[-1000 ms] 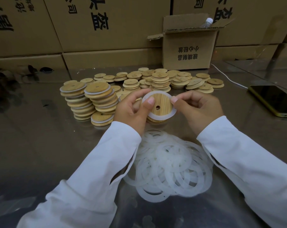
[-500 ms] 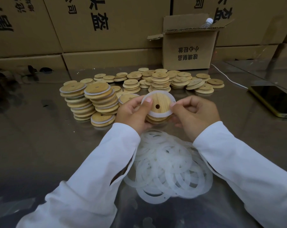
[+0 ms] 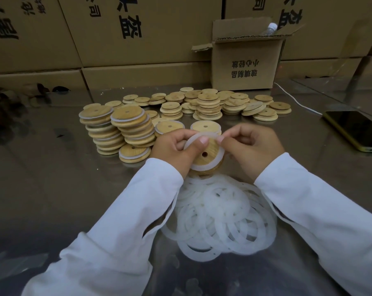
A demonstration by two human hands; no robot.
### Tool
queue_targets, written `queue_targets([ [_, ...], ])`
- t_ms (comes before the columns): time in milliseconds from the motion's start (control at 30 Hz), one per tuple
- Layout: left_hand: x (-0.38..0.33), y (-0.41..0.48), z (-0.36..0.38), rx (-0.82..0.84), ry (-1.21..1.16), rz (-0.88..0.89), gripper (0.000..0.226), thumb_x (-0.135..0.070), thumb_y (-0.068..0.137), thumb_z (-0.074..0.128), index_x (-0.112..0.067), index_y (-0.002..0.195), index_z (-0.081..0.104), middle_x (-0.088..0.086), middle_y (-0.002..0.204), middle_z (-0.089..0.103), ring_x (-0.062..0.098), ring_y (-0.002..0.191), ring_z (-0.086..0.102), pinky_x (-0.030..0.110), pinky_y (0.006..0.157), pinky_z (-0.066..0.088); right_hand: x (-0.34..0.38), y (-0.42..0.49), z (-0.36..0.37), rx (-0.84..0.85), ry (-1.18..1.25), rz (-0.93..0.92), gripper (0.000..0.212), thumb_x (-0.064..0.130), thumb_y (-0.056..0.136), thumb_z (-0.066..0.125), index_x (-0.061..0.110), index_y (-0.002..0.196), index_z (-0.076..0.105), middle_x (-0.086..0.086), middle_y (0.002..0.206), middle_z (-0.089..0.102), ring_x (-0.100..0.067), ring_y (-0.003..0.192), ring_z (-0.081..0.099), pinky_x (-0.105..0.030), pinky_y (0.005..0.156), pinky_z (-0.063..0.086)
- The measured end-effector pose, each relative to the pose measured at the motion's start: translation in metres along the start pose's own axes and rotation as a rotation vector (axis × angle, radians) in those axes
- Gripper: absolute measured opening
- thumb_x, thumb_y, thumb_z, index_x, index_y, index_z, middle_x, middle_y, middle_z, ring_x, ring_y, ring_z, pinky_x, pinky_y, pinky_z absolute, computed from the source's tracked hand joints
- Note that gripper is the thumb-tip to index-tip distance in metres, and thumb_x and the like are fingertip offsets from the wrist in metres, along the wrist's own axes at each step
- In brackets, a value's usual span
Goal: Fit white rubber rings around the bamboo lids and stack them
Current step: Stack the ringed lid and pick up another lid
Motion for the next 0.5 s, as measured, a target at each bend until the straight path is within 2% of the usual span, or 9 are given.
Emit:
queue_targets([
  [67, -0.0005, 0.0003, 0.0004, 0.007, -0.029, 0.008, 0.005, -0.016, 0.084, 0.064, -0.019, 0.086, 0.068, -0.007, 0.065, 0.071, 0.010, 0.068, 0.066, 0.032, 0.073, 0.054, 0.0029, 0.0006, -0.0010, 0.006, 0.000, -0.007, 0.019, 0.011, 0.079, 0.068, 0.023, 0.063, 0.064, 0.006, 0.066, 0.065, 0.002, 0.060, 0.058, -0.009, 0.060, 0.046],
  [200, 0.0034, 0.0037, -0.0012, 0.012, -0.116, -0.031, 0.006, -0.017, 0.084, 0.063, -0.020, 0.085, 0.067, -0.006, 0.067, 0.070, 0.013, 0.072, 0.066, 0.039, 0.080, 0.054, 0.0070, 0.0012, -0.0050, 0.044, -0.011, 0.006, 0.015, 0.015, 0.079, 0.069, 0.021, 0.066, 0.066, 0.006, 0.071, 0.066, -0.006, 0.072, 0.060, -0.018, 0.075, 0.047],
  [267, 0.0052, 0.0053, -0.0015, 0.017, -0.164, -0.051, 0.008, -0.017, 0.085, 0.062, -0.022, 0.082, 0.067, -0.006, 0.065, 0.070, 0.011, 0.068, 0.066, 0.038, 0.075, 0.057, 0.0088, 0.0009, -0.0070, 0.052, -0.025, 0.010, 0.015, 0.018, 0.079, 0.069, 0.023, 0.065, 0.067, 0.008, 0.071, 0.066, -0.005, 0.073, 0.059, -0.018, 0.074, 0.045],
  [367, 0.0047, 0.0058, -0.0013, 0.017, -0.211, -0.058, 0.010, -0.016, 0.087, 0.060, -0.022, 0.081, 0.066, -0.006, 0.063, 0.070, 0.007, 0.063, 0.067, 0.029, 0.058, 0.058, 0.0097, 0.0004, -0.0091, 0.038, -0.051, -0.001, 0.016, 0.020, 0.079, 0.069, 0.024, 0.065, 0.067, 0.011, 0.069, 0.066, -0.002, 0.071, 0.058, -0.018, 0.070, 0.042],
  [500, 0.0051, 0.0064, -0.0033, -0.021, -0.287, -0.087, 0.010, -0.017, 0.088, 0.059, -0.021, 0.081, 0.066, -0.007, 0.063, 0.070, 0.006, 0.064, 0.068, 0.026, 0.054, 0.056, 0.0106, -0.0003, -0.0075, 0.016, -0.072, -0.043, 0.020, 0.022, 0.080, 0.069, 0.028, 0.062, 0.065, 0.019, 0.057, 0.063, 0.005, 0.060, 0.057, -0.007, 0.061, 0.042],
])
Point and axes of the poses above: each hand's wrist, its own y-axis towards the middle knuckle, its own z-axis out of the palm, x = y × z, the point moved 6 cm from there along y, towards the middle knuckle
